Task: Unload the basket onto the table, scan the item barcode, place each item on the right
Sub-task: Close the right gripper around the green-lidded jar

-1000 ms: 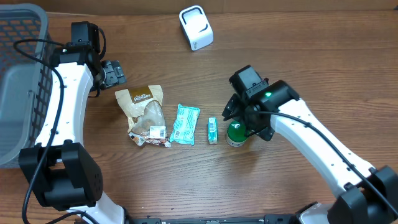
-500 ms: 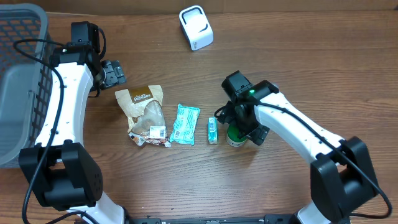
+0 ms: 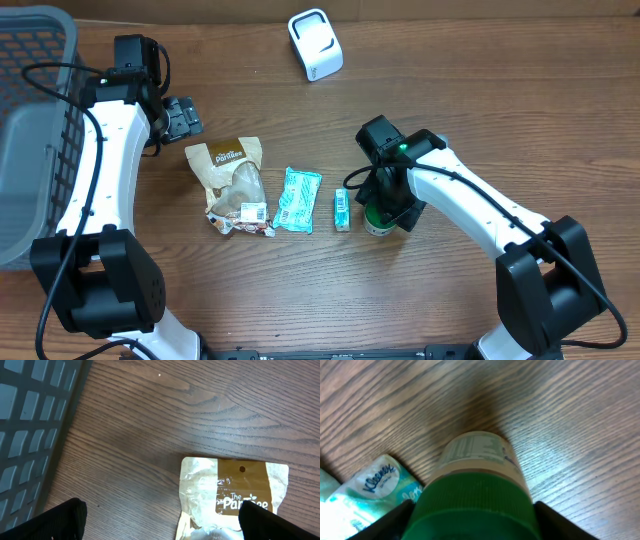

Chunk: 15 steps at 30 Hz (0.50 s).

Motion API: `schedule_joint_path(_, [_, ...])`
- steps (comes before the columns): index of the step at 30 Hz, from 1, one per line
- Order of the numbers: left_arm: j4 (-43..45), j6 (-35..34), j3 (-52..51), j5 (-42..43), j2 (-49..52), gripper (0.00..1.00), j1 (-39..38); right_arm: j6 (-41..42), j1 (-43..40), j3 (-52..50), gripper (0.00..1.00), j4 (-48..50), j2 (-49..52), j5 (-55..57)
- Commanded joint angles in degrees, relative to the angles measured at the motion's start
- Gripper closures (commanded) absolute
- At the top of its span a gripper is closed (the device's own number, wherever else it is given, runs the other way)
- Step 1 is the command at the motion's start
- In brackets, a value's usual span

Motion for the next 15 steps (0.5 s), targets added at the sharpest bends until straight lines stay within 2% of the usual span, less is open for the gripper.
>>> schedule_joint_path(1, [0.04,0.24,0.42,-0.74,-0.96,0.0,-0.48,-3.87,0.15,-0.24,0.37,0.2,0.13,0.09])
schedule_joint_path(8, [0.04,0.24,0.42,-0.72,-0.96,0.0,-0.5,-7.08,0.15,-0.24,0.38,0.46,0.13,0.15])
schedule_joint_path(15, [0.04,0.24,0.42,-0.74,-0.96,0.0,-0.5,-22.73,0.15,-0.24,0.38,3.87,0.13,0.59])
